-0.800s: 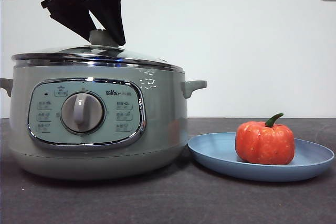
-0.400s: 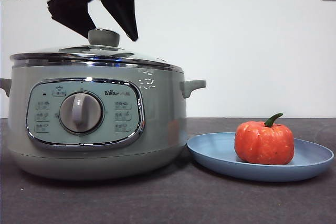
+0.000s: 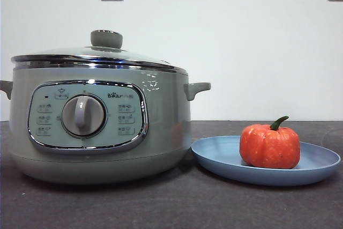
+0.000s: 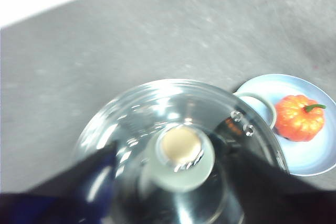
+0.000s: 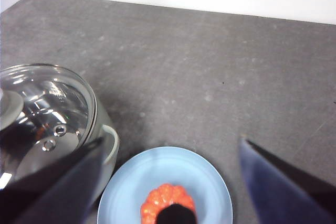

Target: Take the pumpkin out from the steamer,put the pumpkin in the blue plate,close the lid

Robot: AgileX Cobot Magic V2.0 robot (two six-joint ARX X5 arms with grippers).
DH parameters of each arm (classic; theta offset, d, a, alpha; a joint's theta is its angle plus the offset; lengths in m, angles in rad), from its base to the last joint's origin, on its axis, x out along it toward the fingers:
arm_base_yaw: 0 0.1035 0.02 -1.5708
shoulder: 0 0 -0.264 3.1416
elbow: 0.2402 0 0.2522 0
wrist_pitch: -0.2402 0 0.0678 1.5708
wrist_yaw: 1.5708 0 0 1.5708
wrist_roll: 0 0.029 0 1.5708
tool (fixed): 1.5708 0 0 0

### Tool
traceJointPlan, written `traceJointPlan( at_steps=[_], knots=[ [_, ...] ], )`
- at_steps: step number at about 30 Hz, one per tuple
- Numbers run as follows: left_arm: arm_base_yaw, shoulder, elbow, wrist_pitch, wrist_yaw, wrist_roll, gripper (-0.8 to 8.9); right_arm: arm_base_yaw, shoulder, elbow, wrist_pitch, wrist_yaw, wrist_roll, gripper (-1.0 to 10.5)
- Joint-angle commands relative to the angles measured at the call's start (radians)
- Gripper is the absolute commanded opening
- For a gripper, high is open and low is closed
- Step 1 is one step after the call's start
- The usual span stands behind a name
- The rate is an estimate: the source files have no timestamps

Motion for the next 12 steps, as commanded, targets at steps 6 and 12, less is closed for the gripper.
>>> traceJointPlan(
  at_steps=[6,12],
  knots=[
    [-0.003,-0.179,-0.113,0.02,-0.129,0.022,-0.08,0.005,-0.111,-0.167,0.152,0.0,-0.014,-0.1],
    [-0.005,-0.412,-0.414,0.179,-0.17,-0.002,-0.08,0.01,-0.32,-0.396,0.282,0.0,-0.003,-0.1]
  ],
)
